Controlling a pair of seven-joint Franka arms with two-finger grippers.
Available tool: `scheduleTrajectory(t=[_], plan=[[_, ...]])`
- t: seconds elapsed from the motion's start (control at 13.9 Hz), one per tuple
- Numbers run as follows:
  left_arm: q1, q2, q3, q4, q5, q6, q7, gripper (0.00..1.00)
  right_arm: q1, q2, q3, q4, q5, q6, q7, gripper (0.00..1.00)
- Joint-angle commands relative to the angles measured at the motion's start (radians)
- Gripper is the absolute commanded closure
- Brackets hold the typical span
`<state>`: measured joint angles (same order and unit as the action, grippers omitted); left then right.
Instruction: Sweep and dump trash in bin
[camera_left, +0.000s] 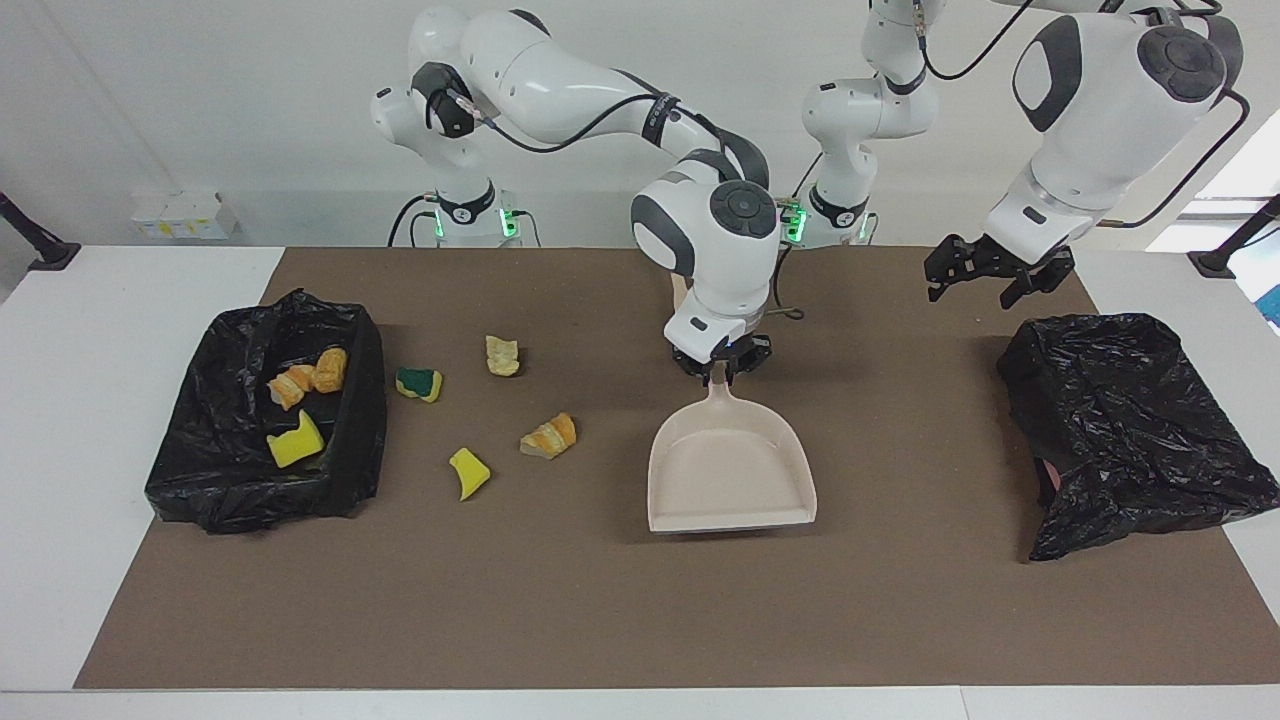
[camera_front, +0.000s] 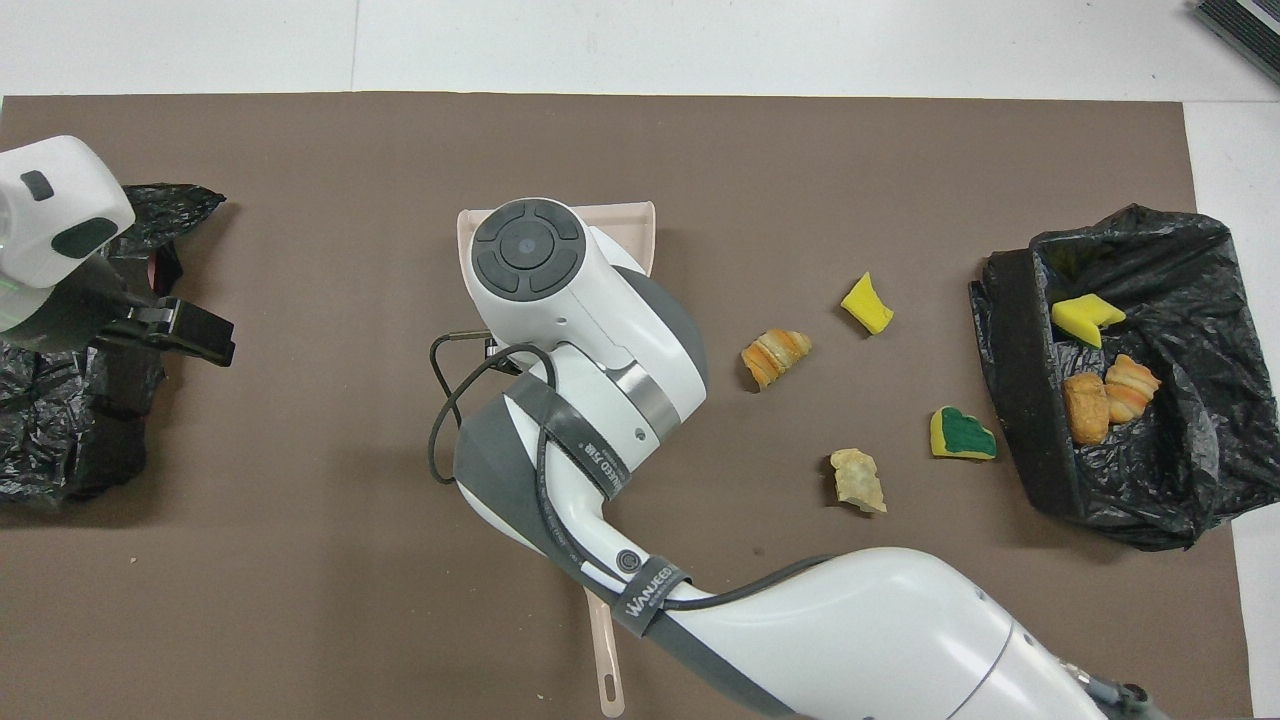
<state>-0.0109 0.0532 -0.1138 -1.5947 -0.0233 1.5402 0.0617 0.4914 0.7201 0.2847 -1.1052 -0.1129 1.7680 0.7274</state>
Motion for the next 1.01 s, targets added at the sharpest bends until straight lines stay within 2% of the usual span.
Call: scheduleTrajectory(t=[0.0, 0.14, 0.22, 0.36, 0.43, 0.5, 0.65, 0.72, 0.86, 0.93], plan=[[-0.024, -0.024, 0.0, -0.048, 0.017, 0.062, 0.006, 0.0, 0.009, 0.038, -0.001, 0.001, 0.018, 0.014, 0.018, 1.0], [-0.038, -0.044, 0.0, -0.094, 0.017, 0.147, 0.003, 0.0, 0.012, 0.038, -0.002, -0.039, 0.01, 0.022, 0.018, 1.0], [-0.041, -0.044, 0.0, -0.096, 0.017, 0.171, 0.004, 0.0, 0.01, 0.038, -0.002, -0.05, 0.009, 0.03, 0.017, 0.97], [-0.046, -0.029, 0.0, -0.096, 0.017, 0.193, 0.004, 0.0, 0.009, 0.033, -0.002, -0.053, 0.007, 0.033, 0.014, 0.79], [-0.05, -0.027, 0.0, -0.096, 0.017, 0.213, 0.0, 0.0, 0.004, 0.033, -0.002, -0.053, 0.007, 0.028, 0.015, 0.62], [-0.051, -0.023, 0.0, -0.099, 0.016, 0.23, -0.029, 0.0, 0.006, 0.032, -0.002, -0.053, 0.007, 0.025, 0.015, 0.53], [-0.069, -0.004, 0.0, -0.099, 0.014, 0.259, -0.051, 0.0, -0.005, 0.021, -0.001, -0.064, 0.015, 0.027, 0.015, 0.25], [-0.072, 0.007, 0.0, -0.099, 0.014, 0.268, -0.051, 0.0, -0.014, 0.006, -0.001, -0.067, 0.027, 0.018, 0.012, 0.14], [-0.089, 0.03, 0.0, -0.099, 0.014, 0.3, -0.051, 0.0, -0.024, -0.042, -0.001, -0.099, 0.024, 0.004, 0.012, 0.02], [-0.092, 0.051, 0.0, -0.099, 0.016, 0.314, -0.051, 0.0, -0.024, -0.076, -0.001, -0.126, 0.027, -0.001, 0.013, 0.02]])
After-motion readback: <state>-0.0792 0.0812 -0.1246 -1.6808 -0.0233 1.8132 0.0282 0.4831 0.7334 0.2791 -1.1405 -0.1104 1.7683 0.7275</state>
